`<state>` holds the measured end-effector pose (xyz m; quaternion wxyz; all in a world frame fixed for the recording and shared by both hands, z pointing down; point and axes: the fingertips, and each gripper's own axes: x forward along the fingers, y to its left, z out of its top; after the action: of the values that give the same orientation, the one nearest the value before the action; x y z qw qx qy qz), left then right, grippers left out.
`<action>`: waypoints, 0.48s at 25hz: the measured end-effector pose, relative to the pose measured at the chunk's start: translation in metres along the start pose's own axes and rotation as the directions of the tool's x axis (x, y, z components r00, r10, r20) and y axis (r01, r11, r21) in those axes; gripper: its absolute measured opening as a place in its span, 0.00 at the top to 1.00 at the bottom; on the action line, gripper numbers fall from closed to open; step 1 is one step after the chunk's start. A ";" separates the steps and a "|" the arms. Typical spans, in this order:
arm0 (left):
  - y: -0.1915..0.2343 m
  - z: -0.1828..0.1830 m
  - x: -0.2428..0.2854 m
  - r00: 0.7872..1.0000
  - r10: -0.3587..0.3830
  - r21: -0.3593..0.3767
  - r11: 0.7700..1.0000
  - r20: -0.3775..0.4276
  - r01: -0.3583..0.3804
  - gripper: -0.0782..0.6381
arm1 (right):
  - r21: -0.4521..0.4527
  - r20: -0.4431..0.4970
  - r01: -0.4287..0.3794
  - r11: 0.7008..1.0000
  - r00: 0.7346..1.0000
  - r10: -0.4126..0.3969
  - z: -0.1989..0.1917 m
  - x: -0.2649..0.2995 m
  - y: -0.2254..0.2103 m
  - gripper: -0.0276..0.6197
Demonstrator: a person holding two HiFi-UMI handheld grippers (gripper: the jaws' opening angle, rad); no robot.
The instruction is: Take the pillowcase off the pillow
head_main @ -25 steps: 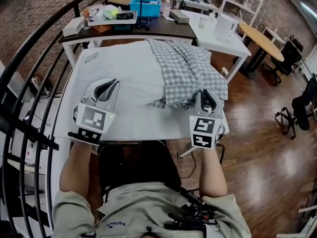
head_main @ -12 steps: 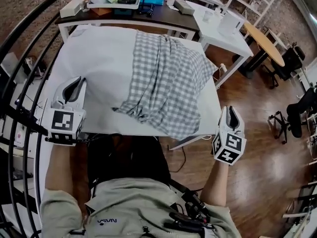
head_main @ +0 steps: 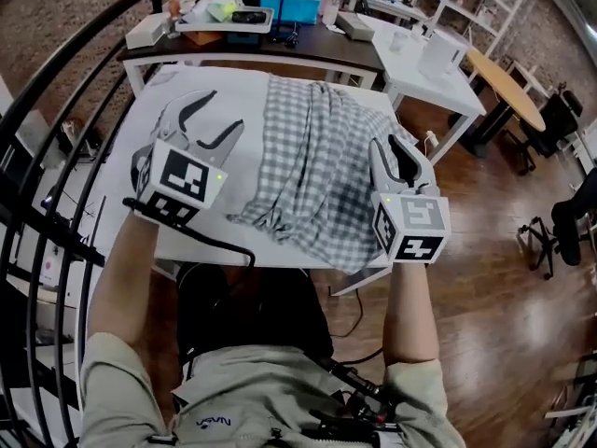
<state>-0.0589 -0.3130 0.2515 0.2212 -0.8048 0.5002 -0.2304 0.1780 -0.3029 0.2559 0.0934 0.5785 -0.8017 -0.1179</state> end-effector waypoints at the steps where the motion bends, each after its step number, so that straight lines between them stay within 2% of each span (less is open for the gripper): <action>1: 0.001 -0.005 0.018 0.999 -0.020 0.004 1.000 -0.028 0.020 0.54 | 0.017 0.003 -0.027 1.000 1.000 0.027 0.007 0.014 0.004 0.78; 3: 0.007 -0.015 0.046 0.997 -0.040 -0.033 0.999 -0.062 0.038 0.54 | 0.075 -0.009 -0.084 0.994 0.996 0.085 0.016 0.041 0.010 0.78; 5: 0.009 -0.025 0.065 0.992 -0.078 -0.110 0.992 -0.096 0.068 0.54 | 0.132 -0.043 -0.125 0.983 0.990 0.132 0.019 0.067 0.011 0.76; 8: -0.001 -0.043 0.079 0.980 -0.145 -0.201 0.973 -0.139 0.115 0.54 | 0.184 -0.127 -0.150 0.971 0.977 0.174 0.014 0.104 0.010 0.71; 10: -0.015 -0.053 0.081 0.975 -0.167 -0.208 0.969 -0.148 0.134 0.58 | 0.216 -0.194 -0.151 0.965 0.961 0.194 0.005 0.124 0.011 0.63; 12: -0.028 -0.058 0.079 0.977 -0.162 -0.179 0.974 -0.142 0.136 0.66 | 0.222 -0.278 -0.153 0.963 0.937 0.213 -0.010 0.140 0.017 0.59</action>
<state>-0.0426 -0.3808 0.3259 0.0947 -0.8356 0.4717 -0.2653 0.1219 -0.4314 0.2722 0.1664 0.5186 -0.8365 0.0600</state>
